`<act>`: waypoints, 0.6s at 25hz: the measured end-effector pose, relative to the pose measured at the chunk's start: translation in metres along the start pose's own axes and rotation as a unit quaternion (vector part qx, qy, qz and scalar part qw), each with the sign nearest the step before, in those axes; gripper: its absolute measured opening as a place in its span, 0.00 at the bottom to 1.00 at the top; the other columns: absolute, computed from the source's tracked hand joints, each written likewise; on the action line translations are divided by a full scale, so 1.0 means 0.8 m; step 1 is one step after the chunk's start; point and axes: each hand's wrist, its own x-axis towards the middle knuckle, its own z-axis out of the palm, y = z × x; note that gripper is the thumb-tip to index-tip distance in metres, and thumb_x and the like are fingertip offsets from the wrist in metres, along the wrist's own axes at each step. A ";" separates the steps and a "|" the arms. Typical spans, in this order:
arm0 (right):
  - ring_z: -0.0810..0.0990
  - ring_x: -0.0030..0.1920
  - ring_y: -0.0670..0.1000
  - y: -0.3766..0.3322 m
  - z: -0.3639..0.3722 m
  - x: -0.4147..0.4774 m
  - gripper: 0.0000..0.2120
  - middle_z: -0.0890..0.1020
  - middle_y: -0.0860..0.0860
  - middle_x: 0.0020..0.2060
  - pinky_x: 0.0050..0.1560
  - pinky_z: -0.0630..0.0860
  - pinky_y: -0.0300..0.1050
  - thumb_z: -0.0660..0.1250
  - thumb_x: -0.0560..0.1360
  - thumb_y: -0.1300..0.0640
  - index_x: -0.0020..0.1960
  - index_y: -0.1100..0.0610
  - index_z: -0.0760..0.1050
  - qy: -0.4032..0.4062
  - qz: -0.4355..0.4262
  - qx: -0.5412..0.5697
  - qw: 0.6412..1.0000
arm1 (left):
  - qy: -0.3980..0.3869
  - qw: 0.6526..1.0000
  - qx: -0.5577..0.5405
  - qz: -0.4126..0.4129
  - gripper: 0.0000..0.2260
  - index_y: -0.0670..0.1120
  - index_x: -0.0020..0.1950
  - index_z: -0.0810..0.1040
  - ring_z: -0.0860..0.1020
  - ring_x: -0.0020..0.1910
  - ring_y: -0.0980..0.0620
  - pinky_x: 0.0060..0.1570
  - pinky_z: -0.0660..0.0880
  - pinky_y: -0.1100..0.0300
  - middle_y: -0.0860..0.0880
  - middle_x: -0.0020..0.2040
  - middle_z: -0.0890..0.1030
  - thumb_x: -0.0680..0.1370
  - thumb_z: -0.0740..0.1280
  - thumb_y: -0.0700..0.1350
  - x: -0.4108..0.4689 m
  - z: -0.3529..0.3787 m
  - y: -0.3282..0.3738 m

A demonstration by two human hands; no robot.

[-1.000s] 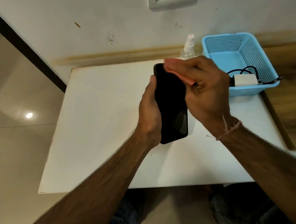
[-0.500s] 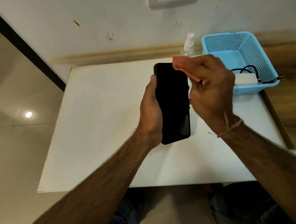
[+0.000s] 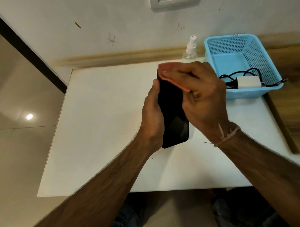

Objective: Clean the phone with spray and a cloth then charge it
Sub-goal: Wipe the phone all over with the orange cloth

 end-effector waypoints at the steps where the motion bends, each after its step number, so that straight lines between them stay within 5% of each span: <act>1: 0.79 0.52 0.56 0.005 -0.005 0.004 0.14 0.81 0.49 0.55 0.57 0.76 0.46 0.67 0.76 0.68 0.59 0.58 0.81 0.015 0.013 -0.003 1.000 | -0.005 1.000 -0.002 -0.008 0.23 0.50 0.56 0.84 0.83 0.53 0.46 0.54 0.80 0.53 0.46 0.54 0.85 0.85 0.51 0.57 0.000 -0.001 0.001; 3: 0.79 0.51 0.56 0.006 -0.007 0.006 0.14 0.80 0.47 0.54 0.57 0.75 0.45 0.67 0.76 0.67 0.59 0.58 0.81 0.038 0.049 -0.010 0.998 | -0.009 1.000 -0.004 -0.022 0.25 0.53 0.49 0.86 0.85 0.46 0.49 0.46 0.82 0.56 0.48 0.48 0.86 0.84 0.51 0.59 -0.001 0.001 0.002; 7: 0.78 0.53 0.54 -0.017 0.008 -0.006 0.12 0.82 0.51 0.54 0.57 0.75 0.42 0.65 0.77 0.63 0.60 0.58 0.81 0.000 0.028 -0.003 1.000 | -0.006 1.000 -0.017 -0.011 0.23 0.45 0.66 0.78 0.80 0.61 0.44 0.62 0.76 0.52 0.43 0.61 0.82 0.85 0.51 0.57 -0.001 0.004 0.000; 11: 0.78 0.51 0.54 0.005 -0.005 0.007 0.14 0.82 0.50 0.54 0.59 0.75 0.42 0.68 0.76 0.66 0.60 0.57 0.80 0.042 0.063 -0.006 0.997 | -0.008 0.999 -0.008 -0.032 0.24 0.50 0.55 0.83 0.84 0.48 0.46 0.48 0.81 0.53 0.45 0.51 0.86 0.83 0.52 0.62 -0.002 0.002 0.004; 15: 0.78 0.52 0.55 -0.011 0.010 -0.007 0.14 0.82 0.52 0.53 0.56 0.76 0.46 0.68 0.76 0.67 0.60 0.57 0.81 -0.009 0.019 -0.004 1.000 | -0.002 0.999 -0.028 -0.015 0.23 0.47 0.63 0.80 0.83 0.57 0.46 0.56 0.79 0.54 0.45 0.58 0.84 0.84 0.52 0.58 -0.002 0.001 0.001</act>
